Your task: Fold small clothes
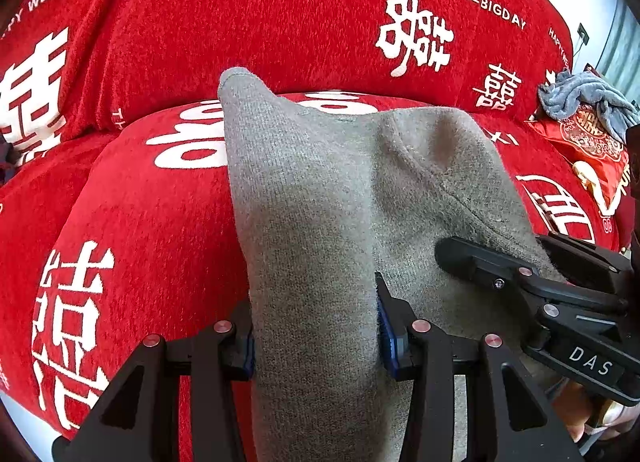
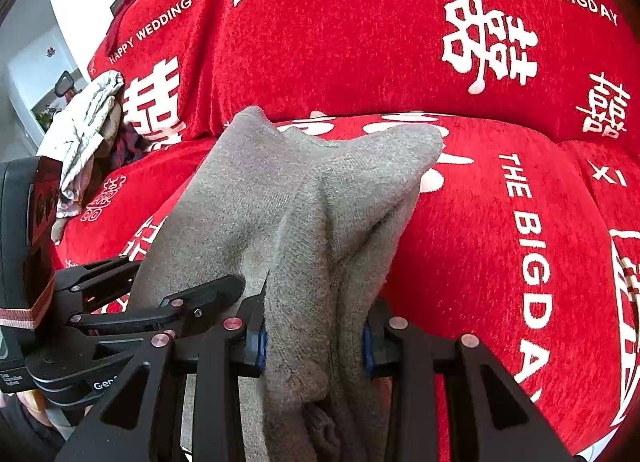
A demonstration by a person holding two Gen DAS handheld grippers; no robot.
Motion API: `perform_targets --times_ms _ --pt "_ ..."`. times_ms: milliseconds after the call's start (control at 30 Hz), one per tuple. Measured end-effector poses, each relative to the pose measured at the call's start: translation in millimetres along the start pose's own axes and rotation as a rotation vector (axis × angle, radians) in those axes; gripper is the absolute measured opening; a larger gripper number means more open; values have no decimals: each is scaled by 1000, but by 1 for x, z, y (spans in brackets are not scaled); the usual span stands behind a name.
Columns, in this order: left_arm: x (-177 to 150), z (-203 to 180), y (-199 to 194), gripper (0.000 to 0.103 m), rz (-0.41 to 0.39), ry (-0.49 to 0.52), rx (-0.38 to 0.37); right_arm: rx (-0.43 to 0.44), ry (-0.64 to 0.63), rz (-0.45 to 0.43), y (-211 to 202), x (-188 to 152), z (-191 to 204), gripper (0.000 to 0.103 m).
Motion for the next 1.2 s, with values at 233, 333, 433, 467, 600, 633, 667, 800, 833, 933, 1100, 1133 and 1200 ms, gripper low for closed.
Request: perform_targets --times_ms 233,333,433,467,600,633,667,800,833,933,1100,1133,1200 --pt "-6 2 -2 47 -4 -4 -2 5 -8 1 0 -4 3 36" --pt "-7 4 -3 47 -5 -3 -2 5 -8 1 0 -4 3 36" --pt "-9 5 -2 47 -7 -2 0 5 -20 1 1 -6 4 36" --pt "-10 6 -2 47 -7 -2 0 3 -23 1 1 -6 5 36" --pt "-13 10 1 47 -2 -6 -3 6 -20 6 5 -10 6 36" --pt "-14 11 2 47 1 -8 -4 6 -20 6 5 -10 6 36" --pt "-15 12 4 47 2 -10 -8 7 -18 8 6 -11 6 36" --pt "-18 17 7 47 2 -27 -34 16 -13 13 12 -15 3 36" --pt "-19 19 9 47 4 -34 -44 19 -10 16 13 -16 2 36" --pt "-21 22 12 48 6 -51 -68 27 8 24 16 -18 -2 36" --pt "-23 24 13 50 -7 -46 -87 45 40 21 19 -21 -6 36" --pt "-23 24 13 50 -9 -42 -89 51 46 17 19 -21 -7 36" --pt "-24 24 13 50 -7 -40 -88 56 47 14 19 -21 -7 36"
Point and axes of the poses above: each gripper's, at about its wrist camera, not at the fingertips, and y roughly the way its jaws point, z to its left, x to its top, the point moved 10 cm from there along y, roughly the way its jaws point, and after that the axes turned 7 degrees about -z, right-handed, at the moved point
